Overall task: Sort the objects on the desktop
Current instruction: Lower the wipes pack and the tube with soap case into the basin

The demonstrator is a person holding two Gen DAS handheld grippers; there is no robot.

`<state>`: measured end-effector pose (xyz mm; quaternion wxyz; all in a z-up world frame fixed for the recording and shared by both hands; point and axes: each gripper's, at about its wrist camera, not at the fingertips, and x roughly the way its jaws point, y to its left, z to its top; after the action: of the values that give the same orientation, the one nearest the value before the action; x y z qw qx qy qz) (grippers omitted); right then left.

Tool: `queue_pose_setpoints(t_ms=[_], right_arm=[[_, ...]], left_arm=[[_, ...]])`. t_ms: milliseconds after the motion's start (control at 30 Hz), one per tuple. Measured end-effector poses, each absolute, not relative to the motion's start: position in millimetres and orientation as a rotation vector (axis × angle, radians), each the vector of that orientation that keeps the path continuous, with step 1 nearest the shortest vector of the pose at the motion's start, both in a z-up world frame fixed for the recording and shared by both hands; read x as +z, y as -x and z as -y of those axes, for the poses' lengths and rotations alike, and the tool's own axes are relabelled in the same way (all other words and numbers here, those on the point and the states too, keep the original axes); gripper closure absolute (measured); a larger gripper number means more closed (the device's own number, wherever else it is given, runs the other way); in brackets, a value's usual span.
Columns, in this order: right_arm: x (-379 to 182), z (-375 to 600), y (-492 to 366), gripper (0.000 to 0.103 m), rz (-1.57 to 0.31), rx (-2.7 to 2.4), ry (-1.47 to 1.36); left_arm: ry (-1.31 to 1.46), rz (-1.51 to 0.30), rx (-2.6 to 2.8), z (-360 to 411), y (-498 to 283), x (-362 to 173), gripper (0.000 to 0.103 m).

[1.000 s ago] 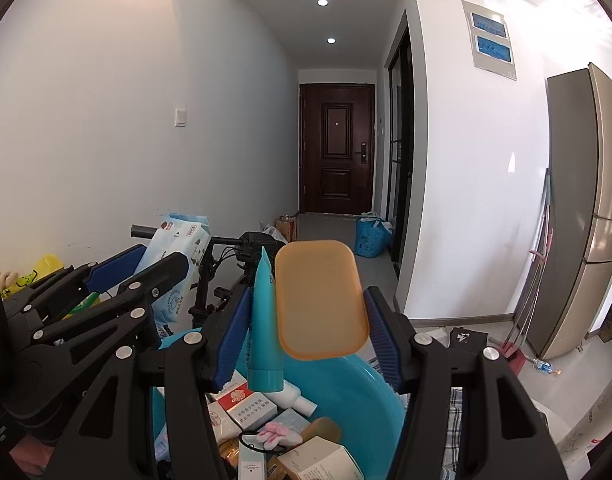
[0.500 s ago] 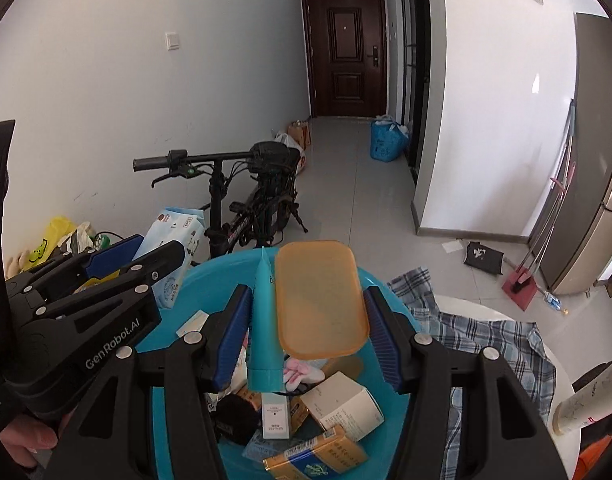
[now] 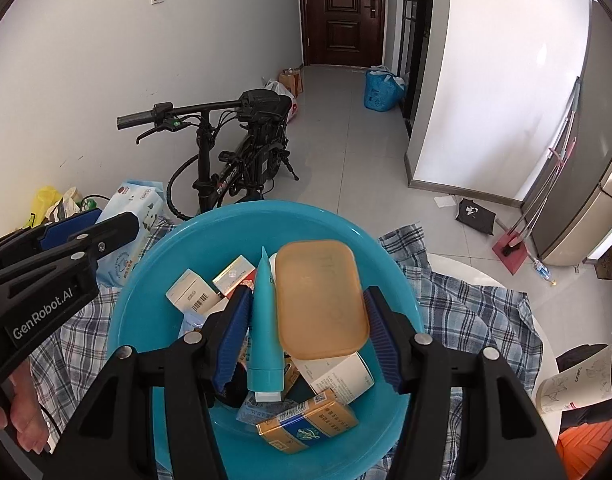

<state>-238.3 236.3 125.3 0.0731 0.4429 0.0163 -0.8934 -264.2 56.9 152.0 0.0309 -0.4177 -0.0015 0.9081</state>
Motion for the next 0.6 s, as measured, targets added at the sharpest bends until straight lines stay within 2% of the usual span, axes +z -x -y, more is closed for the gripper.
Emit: queue_pose_setpoints(t_ms=[200, 600], right_arm=[[109, -237, 242, 0.047, -0.034, -2.665, -1.374], [37, -235, 251, 0.047, -0.011, -2.571, -1.544]], left_arm=[[1.363, 0.055, 2.755, -53, 271, 124, 0.064], [1.562, 0.057, 2.626, -61, 274, 38, 0.064]])
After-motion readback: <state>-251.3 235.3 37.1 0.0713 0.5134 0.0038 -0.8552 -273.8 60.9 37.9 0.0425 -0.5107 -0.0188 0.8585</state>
